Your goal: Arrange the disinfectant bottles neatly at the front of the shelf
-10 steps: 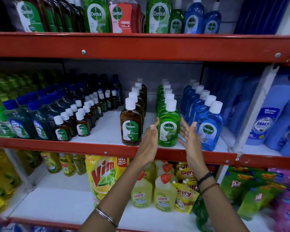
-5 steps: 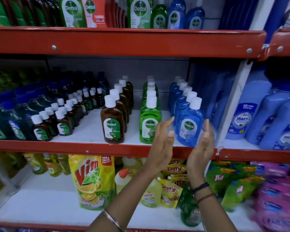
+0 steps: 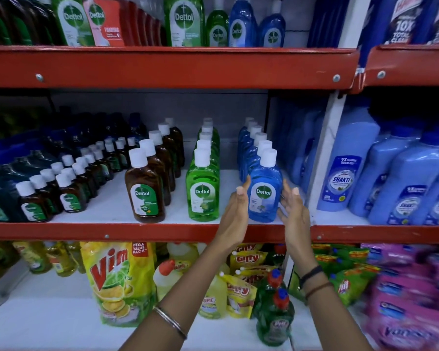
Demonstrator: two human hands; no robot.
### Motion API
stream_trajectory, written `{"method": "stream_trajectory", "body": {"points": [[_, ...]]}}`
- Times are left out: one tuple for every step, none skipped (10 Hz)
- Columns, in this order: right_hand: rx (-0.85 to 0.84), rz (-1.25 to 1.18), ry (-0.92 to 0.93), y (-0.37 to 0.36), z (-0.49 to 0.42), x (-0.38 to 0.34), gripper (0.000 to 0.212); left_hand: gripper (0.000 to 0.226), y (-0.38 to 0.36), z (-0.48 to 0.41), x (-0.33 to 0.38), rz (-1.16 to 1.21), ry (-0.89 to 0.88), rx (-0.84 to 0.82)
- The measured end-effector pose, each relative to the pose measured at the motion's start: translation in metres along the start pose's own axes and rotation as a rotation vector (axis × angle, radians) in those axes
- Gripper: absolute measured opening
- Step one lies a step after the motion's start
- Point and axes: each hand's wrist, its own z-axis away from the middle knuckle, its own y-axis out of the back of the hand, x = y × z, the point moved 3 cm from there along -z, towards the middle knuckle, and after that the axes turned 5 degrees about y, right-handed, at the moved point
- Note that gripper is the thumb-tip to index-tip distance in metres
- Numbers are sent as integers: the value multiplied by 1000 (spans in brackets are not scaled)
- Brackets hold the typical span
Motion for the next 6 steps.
{"method": "stream_trajectory", "body": {"points": [[-26, -14, -37, 3, -8, -2, 39, 65, 0, 5, 0, -33, 2, 8], [-16, -17, -81, 6, -16, 0, 46, 68, 1, 8, 0, -53, 13, 6], [-5, -16, -80, 7, -17, 2, 47, 69, 0, 12, 2, -72, 10, -1], [-3, 27, -51, 5, -13, 0, 46, 72, -1, 15, 5, -96, 8, -6], [14, 25, -15, 6, -10, -1, 52, 74, 2, 21, 10, -82, -23, -14], [115, 108, 66, 14, 9, -3, 54, 86, 12, 26, 18, -103, -117, 48]]}}
